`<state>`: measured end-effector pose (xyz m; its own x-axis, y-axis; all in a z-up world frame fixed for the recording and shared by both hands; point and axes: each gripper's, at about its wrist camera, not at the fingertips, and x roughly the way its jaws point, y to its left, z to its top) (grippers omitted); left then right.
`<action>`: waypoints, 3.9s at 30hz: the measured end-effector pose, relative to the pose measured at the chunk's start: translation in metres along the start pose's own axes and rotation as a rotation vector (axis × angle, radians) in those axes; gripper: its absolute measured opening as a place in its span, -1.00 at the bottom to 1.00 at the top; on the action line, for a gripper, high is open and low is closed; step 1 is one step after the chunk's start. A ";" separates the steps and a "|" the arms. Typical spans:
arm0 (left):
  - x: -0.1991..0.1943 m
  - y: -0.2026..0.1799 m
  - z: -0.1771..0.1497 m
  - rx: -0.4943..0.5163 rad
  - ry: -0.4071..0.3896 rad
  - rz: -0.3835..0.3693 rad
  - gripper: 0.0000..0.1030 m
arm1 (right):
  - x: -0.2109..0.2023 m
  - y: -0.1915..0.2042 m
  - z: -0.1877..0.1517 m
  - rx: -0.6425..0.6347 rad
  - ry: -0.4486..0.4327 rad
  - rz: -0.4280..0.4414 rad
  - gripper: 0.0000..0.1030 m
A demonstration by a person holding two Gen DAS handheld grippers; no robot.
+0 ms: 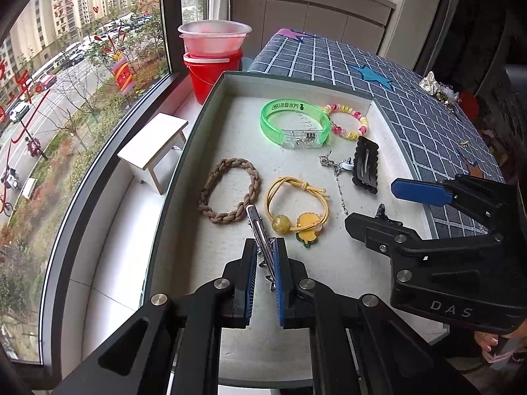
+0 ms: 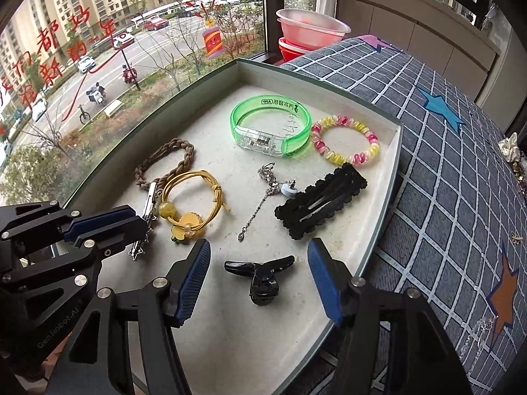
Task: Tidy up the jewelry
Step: 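Move both open tools back over the crystal bead bracelet and gold hairpin, then grasp the crystal bead bracelet with the left tool while the right grasps the gold hairpin, then carry the crystal bracelet to the box with left tool while right tool carries the hairpin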
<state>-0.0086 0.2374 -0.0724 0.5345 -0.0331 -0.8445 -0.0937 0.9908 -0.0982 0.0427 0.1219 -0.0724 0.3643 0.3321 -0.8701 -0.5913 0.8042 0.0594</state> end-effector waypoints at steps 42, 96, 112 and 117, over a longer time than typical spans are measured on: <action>-0.016 -0.259 0.033 0.363 -0.072 -0.117 1.00 | -0.159 -0.299 -0.162 0.662 -0.168 -0.203 0.57; 0.062 -0.322 0.014 0.368 0.126 -0.305 -0.60 | -0.071 -0.395 -0.086 0.682 -0.147 -0.179 -0.80; 0.023 -0.268 0.028 0.302 0.054 -0.277 -0.60 | -0.118 -0.333 -0.148 0.705 -0.189 -0.080 -0.80; 0.009 -0.246 0.027 0.283 0.027 -0.256 -0.60 | -0.127 -0.307 -0.152 0.688 -0.197 -0.059 -0.80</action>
<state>0.0424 -0.0034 -0.0417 0.4879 -0.2836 -0.8255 0.2778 0.9470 -0.1612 0.0688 -0.2416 -0.0547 0.5429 0.3087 -0.7810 -0.0026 0.9306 0.3660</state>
